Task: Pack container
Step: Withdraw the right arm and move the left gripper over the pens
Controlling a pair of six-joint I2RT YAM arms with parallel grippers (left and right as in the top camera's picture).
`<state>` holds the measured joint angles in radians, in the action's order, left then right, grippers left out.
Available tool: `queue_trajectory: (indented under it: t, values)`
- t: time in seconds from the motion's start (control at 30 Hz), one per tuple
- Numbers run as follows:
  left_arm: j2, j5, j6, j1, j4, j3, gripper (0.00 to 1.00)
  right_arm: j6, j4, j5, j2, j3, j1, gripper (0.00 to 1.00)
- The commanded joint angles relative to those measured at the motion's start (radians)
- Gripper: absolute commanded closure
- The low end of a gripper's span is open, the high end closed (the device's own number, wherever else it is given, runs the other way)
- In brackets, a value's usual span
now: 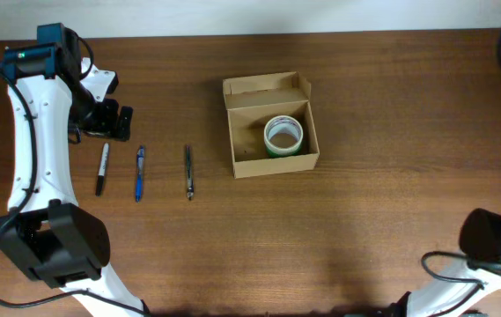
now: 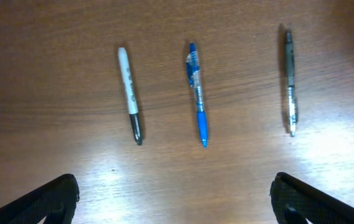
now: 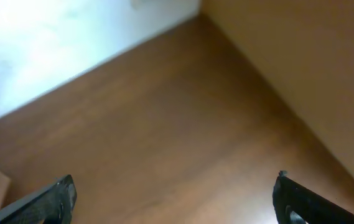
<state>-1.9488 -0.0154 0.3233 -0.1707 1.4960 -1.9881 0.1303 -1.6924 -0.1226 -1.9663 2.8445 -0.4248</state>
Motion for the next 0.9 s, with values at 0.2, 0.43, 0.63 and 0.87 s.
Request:
queue_trajectory:
  t: [0.2, 0.43, 0.63, 0.87]
  values:
    - [0.011, -0.038, 0.030, 0.000, -0.014, -0.008, 0.01, -0.049, -0.006, 0.187, 0.012, -0.140, -0.129, 0.01]
    - [0.011, -0.038, 0.031, 0.000, -0.030, -0.008, 0.00, -0.090, -0.006, 0.224, 0.109, -0.245, -0.139, 0.01]
    - [0.011, -0.035, 0.031, 0.000, -0.065, -0.008, 0.00, -0.090, -0.006, 0.224, 0.315, -0.392, -0.071, 0.01]
    - [0.011, -0.030, 0.036, 0.002, -0.156, -0.008, 0.00, -0.088, -0.006, 0.152, 0.597, -0.673, 0.129, 0.01]
